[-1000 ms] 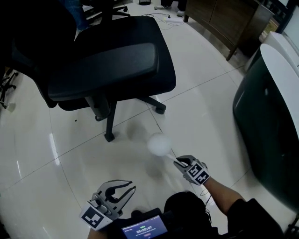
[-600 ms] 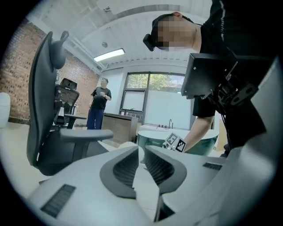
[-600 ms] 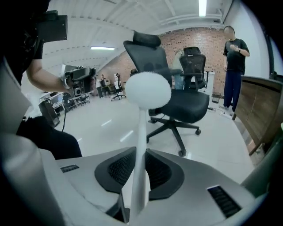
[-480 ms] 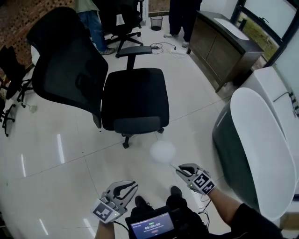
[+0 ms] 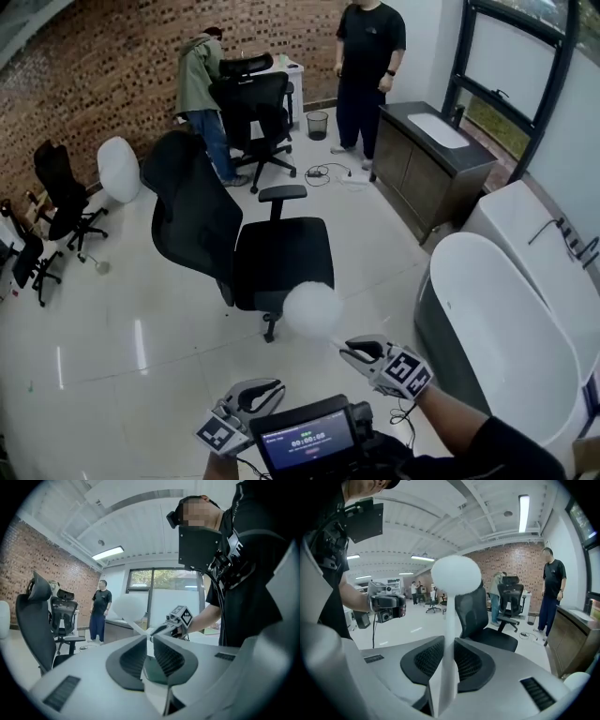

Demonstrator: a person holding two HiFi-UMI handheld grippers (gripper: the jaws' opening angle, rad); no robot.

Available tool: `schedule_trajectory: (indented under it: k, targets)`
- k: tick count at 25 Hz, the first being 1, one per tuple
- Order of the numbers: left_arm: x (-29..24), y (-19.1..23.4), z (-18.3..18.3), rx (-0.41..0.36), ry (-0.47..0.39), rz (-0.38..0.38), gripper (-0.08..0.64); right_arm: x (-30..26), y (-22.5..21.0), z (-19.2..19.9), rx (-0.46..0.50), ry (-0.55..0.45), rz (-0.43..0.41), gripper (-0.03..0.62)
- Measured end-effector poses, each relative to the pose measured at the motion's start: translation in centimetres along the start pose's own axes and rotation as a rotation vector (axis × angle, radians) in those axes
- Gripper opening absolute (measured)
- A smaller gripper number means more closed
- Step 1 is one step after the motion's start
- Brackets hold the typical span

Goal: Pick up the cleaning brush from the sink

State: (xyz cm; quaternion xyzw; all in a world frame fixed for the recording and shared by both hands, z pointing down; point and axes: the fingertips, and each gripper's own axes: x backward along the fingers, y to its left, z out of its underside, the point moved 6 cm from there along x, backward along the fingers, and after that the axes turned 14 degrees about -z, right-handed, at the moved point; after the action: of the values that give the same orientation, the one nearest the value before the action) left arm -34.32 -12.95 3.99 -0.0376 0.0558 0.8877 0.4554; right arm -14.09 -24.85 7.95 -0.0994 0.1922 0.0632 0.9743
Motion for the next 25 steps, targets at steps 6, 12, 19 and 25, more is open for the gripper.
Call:
schedule_trajectory:
  k: [6,12,19,25]
  targets:
    - [3.4,-3.9,-3.5,-0.051,-0.027,0.014,0.052,2.4,4.0,-2.0,0.006,-0.032,0.032,0.057]
    - [5.3,-5.1,-3.8,-0.072,-0.027,0.019,0.052,2.9,5.7,-2.1,0.031,-0.006,0.081,0.057]
    - [5.9,-4.7,-4.0,-0.073,-0.045,0.017,0.052,2.2,6.2,-2.4,0.034,-0.006,0.085,0.057]
    - [6.8,-4.7,-3.9,-0.081,-0.058,0.028,0.052,2.1,7.1,-2.5,0.050,0.004,0.084,0.057]
